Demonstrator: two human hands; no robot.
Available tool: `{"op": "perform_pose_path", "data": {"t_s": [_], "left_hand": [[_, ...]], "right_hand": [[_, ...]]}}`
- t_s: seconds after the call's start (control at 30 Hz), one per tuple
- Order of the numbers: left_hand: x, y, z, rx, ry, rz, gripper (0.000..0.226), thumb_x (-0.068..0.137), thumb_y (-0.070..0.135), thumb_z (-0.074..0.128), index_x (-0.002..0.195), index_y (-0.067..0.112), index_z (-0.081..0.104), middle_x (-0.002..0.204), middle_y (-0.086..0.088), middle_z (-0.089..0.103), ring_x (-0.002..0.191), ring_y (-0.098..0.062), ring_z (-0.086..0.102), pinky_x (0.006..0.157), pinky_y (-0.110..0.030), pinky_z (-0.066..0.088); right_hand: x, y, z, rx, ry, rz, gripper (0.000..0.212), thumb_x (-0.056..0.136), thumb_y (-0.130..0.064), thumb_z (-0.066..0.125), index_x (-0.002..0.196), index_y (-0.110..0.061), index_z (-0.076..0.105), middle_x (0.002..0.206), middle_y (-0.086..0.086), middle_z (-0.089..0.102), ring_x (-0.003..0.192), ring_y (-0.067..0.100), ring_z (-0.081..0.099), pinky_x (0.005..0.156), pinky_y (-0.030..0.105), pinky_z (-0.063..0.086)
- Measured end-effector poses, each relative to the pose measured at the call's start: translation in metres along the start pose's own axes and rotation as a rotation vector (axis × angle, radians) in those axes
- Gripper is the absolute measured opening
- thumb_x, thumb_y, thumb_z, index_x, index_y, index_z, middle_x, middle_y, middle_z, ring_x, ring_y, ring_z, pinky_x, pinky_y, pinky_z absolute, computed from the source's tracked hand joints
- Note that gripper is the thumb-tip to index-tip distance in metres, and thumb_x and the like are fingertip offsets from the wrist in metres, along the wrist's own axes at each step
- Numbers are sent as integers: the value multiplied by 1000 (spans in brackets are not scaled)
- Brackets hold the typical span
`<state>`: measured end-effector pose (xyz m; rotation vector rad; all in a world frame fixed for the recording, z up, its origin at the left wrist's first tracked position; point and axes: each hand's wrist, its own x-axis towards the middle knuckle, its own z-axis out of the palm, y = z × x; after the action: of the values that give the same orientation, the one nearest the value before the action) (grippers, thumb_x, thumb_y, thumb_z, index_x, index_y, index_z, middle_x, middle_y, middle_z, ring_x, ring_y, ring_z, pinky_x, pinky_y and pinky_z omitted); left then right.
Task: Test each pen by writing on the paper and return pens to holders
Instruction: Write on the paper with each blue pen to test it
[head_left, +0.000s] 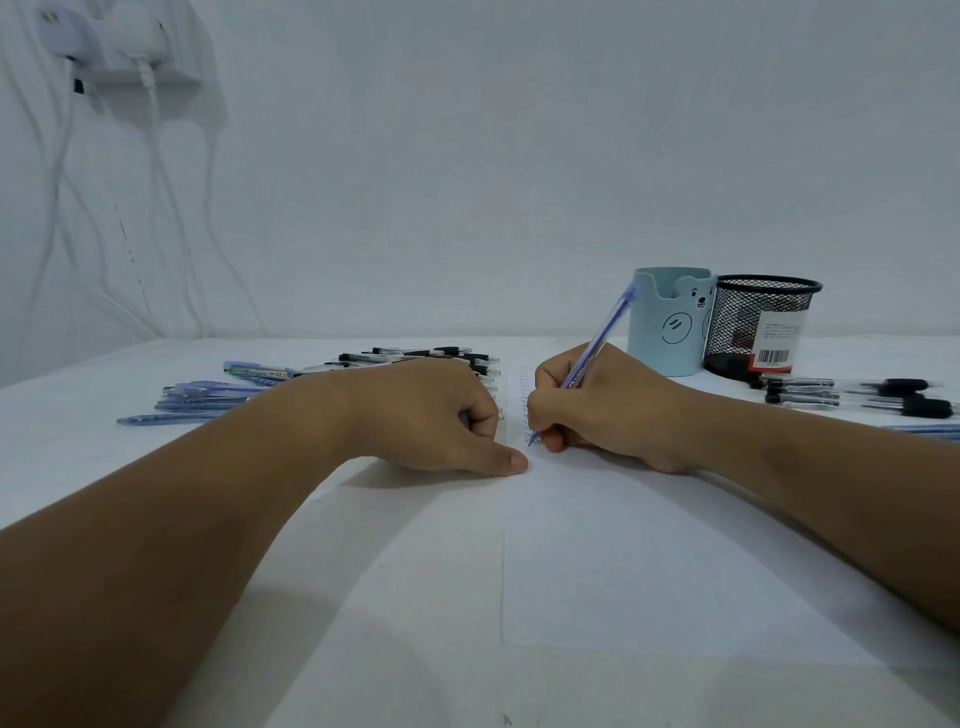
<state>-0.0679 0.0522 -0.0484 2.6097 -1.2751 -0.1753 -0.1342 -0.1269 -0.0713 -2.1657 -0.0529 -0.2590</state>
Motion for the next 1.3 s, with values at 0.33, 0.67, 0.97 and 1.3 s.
{"op": "perform_pose_path", "data": {"t_s": [0.33,0.67,0.97,1.3], "left_hand": [[0,1,0,25,1,-5,48,85,58,69,61,20,53,53,11,37,51,-6,36,50,-17,30],[0,1,0,14,-2,-20,48,84,58,70,61,20,54,54,11,39,51,-6,36,56,-23,32],[0,2,0,9,-4,-14,47,85,57,70,61,20,54,51,12,38,50,-5,36,55,-22,31],[1,1,0,-3,-7,-7,46,85,56,70,61,20,55,51,13,39,50,-5,37,54,-20,31]], "right_hand": [[-2,-2,0,-73,8,-34,30,83,-10,64,55,-17,55,57,1,64,50,1,54,58,19,41],[-2,0,1,-66,3,-29,33,81,-13,65,51,-19,54,58,1,66,58,10,55,65,26,45],[-1,2,-1,-17,9,-22,36,81,-9,63,49,-19,49,54,4,61,54,14,47,61,29,39],[0,1,-1,-71,14,-58,34,81,-8,63,53,-17,46,53,2,60,53,11,49,59,24,41]]}}
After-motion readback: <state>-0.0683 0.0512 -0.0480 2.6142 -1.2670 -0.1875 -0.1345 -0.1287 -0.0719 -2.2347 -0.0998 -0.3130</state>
